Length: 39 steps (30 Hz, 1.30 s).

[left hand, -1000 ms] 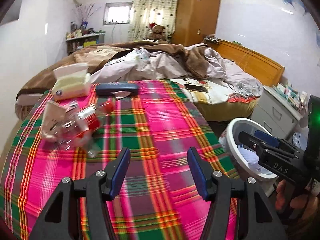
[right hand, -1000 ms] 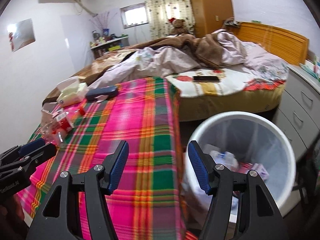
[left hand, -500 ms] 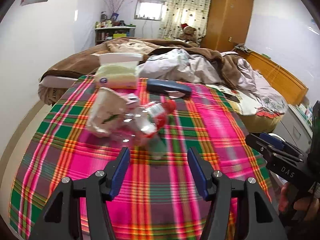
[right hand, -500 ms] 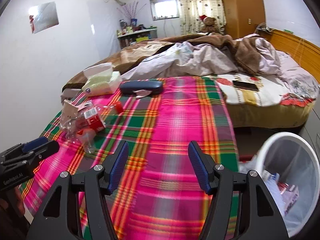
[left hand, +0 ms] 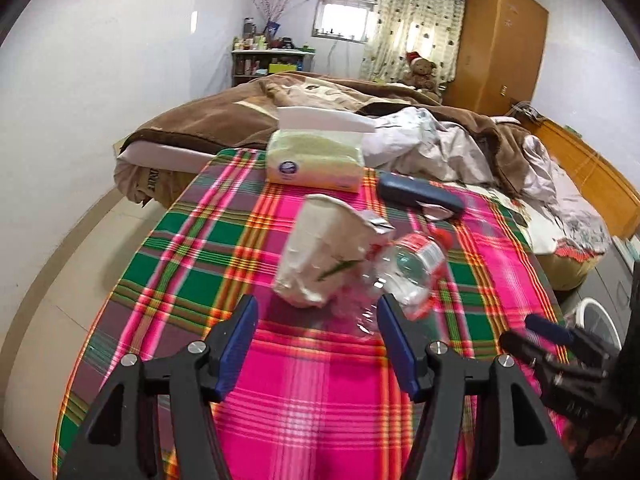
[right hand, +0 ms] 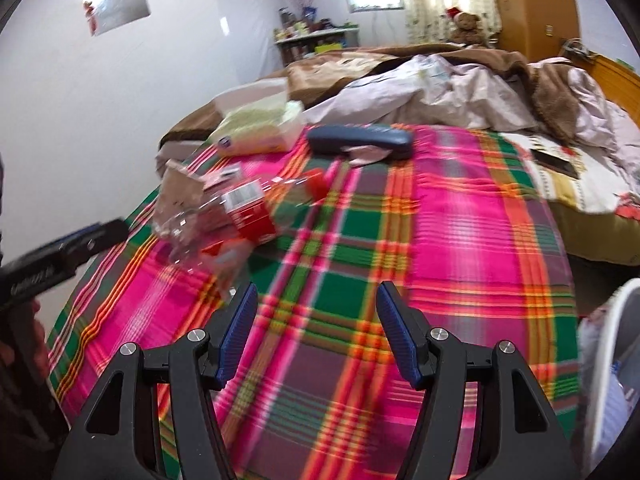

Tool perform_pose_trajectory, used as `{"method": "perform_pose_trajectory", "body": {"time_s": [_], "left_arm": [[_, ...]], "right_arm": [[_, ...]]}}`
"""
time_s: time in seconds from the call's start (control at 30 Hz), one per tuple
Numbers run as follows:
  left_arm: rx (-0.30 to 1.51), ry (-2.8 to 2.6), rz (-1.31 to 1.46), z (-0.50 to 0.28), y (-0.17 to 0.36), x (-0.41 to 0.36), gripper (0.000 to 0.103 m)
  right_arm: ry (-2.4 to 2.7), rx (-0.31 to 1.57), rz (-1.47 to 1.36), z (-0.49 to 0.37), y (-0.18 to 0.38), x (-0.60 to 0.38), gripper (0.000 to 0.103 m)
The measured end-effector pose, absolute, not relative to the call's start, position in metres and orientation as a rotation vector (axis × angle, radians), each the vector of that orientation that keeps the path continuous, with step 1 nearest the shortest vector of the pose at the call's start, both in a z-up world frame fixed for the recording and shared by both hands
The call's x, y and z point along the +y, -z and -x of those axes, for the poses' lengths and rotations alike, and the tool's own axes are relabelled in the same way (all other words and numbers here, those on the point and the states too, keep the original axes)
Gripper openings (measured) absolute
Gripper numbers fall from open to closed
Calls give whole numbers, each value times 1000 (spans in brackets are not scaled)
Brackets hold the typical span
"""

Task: Collect trash
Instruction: 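Grasp the crumpled beige paper cup with the left tool while the right grasps the clear plastic cup, then lift the paper cup and plastic cup and carry both toward the bin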

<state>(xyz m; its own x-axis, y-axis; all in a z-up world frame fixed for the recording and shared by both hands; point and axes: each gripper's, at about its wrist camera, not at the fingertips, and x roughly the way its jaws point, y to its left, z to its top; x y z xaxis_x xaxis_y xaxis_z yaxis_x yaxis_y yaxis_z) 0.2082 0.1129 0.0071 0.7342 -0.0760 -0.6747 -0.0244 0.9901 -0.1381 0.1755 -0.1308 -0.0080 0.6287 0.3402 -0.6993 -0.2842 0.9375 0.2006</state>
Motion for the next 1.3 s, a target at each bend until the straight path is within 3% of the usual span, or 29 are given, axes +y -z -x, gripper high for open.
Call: {"method": "perform_pose_trajectory", "body": {"time_s": [0.67, 0.73, 0.9, 1.13, 1.23, 1.3], "left_arm": [[831, 136, 167, -273, 15, 132, 66], [838, 145, 170, -280, 18, 132, 66], [876, 174, 144, -294, 26, 130, 66], [891, 208, 205, -301, 34, 134, 65], [890, 207, 211, -301, 36, 135, 54], [892, 213, 197, -300, 36, 132, 52]], "right_arm": [[-503, 902, 49, -202, 26, -71, 63], [-504, 908, 54, -206, 27, -69, 49], [-505, 924, 61, -208, 32, -70, 33], [-477, 930, 31, -209, 31, -83, 30], [-462, 929, 6, -210, 31, -90, 29], [-451, 929, -2, -210, 31, -94, 29]]}}
